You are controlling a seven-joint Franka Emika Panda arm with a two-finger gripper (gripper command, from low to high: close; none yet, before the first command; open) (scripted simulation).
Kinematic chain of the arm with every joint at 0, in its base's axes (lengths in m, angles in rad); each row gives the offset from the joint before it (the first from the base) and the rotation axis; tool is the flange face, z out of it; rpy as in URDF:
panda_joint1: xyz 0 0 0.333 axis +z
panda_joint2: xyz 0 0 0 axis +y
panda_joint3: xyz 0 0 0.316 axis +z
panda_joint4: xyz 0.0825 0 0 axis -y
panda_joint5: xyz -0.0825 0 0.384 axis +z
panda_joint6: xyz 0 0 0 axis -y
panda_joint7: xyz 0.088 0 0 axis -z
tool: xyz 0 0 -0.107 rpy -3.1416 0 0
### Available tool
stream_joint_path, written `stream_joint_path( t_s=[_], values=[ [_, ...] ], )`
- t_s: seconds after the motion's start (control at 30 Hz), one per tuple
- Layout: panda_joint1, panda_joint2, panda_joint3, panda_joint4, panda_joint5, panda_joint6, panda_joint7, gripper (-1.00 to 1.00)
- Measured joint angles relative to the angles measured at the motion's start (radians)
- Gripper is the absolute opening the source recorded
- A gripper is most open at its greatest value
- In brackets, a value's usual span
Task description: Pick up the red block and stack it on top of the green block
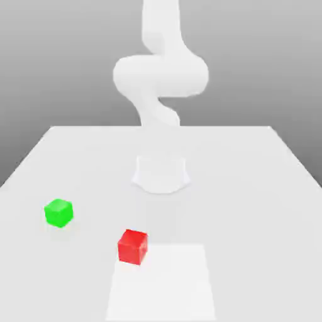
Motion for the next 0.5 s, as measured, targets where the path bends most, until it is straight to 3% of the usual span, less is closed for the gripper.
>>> stream_joint_path(
  t_s=[0.5],
  values=[
    [-0.101,0.503,-0.033,-0.449,-0.018,0.37,0.098,0.0]
  ],
)
